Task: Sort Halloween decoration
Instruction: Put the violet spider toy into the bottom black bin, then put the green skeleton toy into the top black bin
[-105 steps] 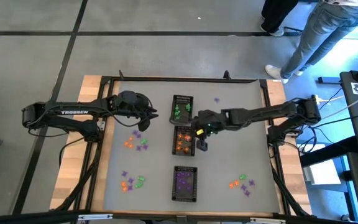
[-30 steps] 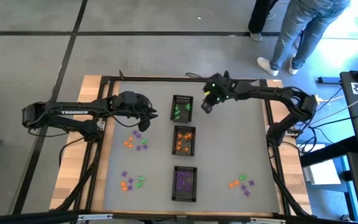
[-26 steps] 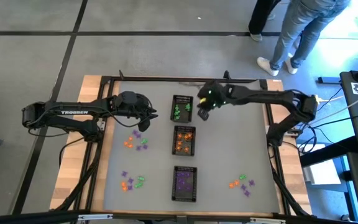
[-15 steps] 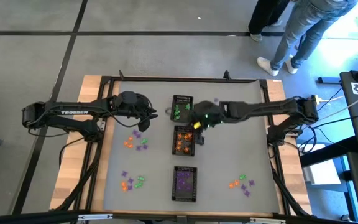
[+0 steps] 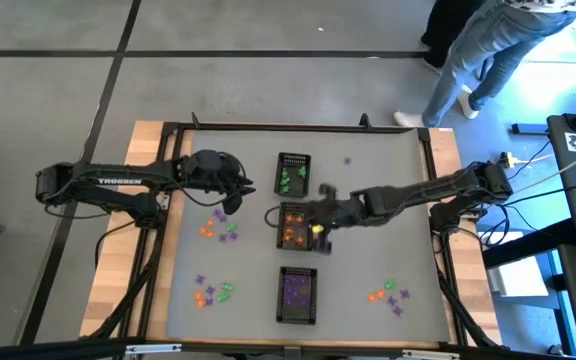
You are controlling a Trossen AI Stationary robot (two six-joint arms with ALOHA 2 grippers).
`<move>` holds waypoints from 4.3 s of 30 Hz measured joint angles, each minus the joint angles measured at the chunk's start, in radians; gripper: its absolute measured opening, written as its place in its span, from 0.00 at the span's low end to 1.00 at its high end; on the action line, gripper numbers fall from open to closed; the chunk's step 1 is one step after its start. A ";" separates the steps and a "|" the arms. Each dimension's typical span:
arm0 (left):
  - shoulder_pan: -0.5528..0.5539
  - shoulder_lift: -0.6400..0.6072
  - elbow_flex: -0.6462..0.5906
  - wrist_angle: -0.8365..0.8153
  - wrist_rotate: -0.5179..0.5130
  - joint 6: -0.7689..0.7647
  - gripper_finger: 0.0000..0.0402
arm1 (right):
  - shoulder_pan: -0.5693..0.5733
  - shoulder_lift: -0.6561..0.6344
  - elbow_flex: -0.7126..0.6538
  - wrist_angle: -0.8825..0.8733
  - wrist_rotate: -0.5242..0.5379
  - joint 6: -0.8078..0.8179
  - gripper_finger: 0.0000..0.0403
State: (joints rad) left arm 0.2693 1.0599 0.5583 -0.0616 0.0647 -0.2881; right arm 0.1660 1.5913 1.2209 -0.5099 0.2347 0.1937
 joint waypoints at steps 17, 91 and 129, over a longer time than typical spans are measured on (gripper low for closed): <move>-0.276 0.000 0.000 0.006 -0.176 -0.155 0.31 | -0.781 -0.008 -0.258 -0.015 -0.377 -0.106 0.07; -0.361 0.009 0.000 0.016 -0.294 -0.246 0.31 | 0.246 0.033 -0.280 0.865 -0.381 0.172 0.18; -0.912 0.392 0.345 0.346 -0.200 -0.443 0.31 | 0.897 -0.125 -0.250 0.918 0.616 -0.198 0.31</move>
State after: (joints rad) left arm -0.6426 1.4521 0.9036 0.2839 -0.1352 -0.7311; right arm 1.0631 1.4661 0.9704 0.4078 0.8504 -0.0046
